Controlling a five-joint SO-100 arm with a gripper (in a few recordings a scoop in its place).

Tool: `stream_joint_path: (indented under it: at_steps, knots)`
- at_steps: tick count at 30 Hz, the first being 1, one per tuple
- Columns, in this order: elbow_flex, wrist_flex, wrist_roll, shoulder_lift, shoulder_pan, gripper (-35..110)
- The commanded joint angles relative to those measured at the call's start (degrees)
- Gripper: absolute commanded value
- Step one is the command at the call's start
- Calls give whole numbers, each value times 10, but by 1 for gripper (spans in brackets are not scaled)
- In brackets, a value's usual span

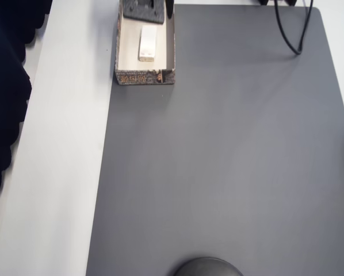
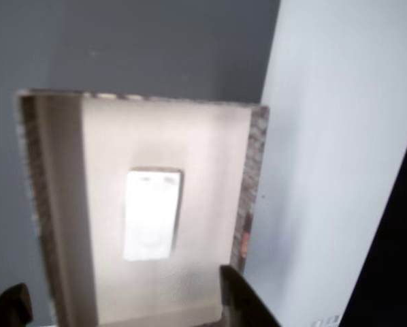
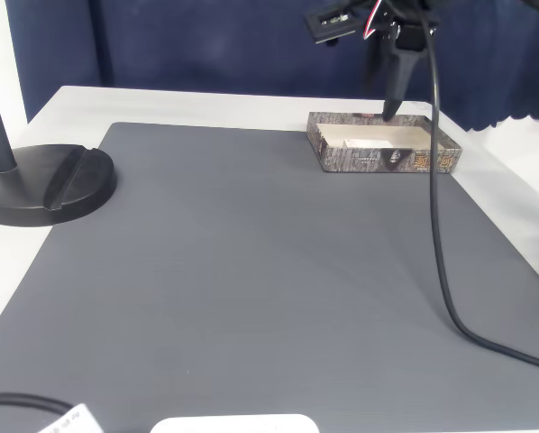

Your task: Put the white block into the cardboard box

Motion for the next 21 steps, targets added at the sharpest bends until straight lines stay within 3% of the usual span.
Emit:
stream_joint_path:
  at_steps: [1, 21]
  knots:
    - [30, 7, -15, 97, -21, 38]
    - [244, 33, -202, 314, -134, 9]
